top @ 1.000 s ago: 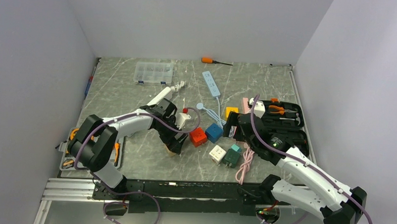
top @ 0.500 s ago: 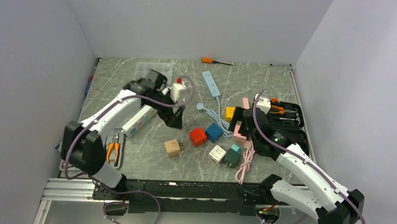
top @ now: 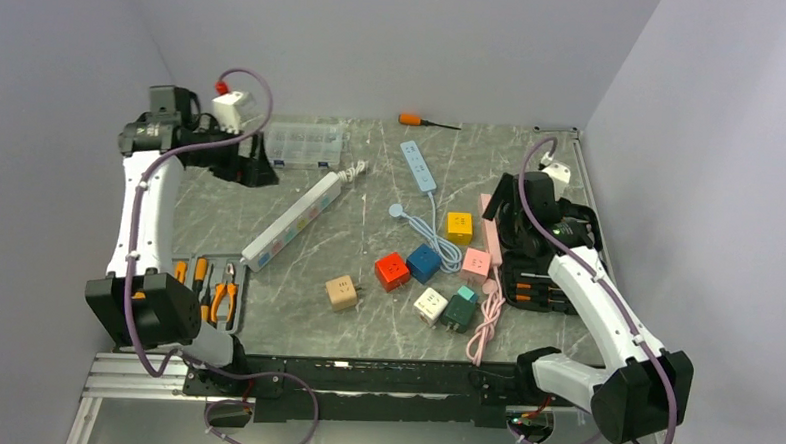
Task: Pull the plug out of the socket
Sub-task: Reset both arms
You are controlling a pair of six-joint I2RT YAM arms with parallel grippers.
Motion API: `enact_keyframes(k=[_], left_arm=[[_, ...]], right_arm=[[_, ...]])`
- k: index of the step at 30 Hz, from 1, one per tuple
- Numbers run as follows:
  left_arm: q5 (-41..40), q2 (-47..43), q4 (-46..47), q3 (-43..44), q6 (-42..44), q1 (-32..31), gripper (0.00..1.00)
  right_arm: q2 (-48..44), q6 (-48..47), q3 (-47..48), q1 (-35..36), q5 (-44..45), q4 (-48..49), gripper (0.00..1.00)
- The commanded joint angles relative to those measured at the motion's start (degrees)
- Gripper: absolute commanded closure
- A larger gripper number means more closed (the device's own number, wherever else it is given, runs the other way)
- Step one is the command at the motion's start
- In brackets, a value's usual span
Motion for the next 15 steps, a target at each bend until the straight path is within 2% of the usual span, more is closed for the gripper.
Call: enact_keyframes(k=[1,5,11,15], left_arm=[[1.0,-4.7,1.3,-1.6,-1.4,9.2,0.01],[-3.8,-7.3,6.9,-4.1,-4.3,12.4,0.00],[-12.3,-12.3,14.4,-9.4,-9.8,12.5,0.01],[-13.1,-17.2,23.4,-17.6,-11.4,12.5,0.01]], right_arm=[[-1.1,-3.6,0.6,-2.5,5.0,7.7,0.00],[-1.1,-7.6,-0.8,-2.8,11.4,14.1,0.00],[5.8,-9.7,3.9,-3.9,20.7,12.1,0.00],[5.0,-10.5,1.7,-8.0,18.3,17.2,0.00]])
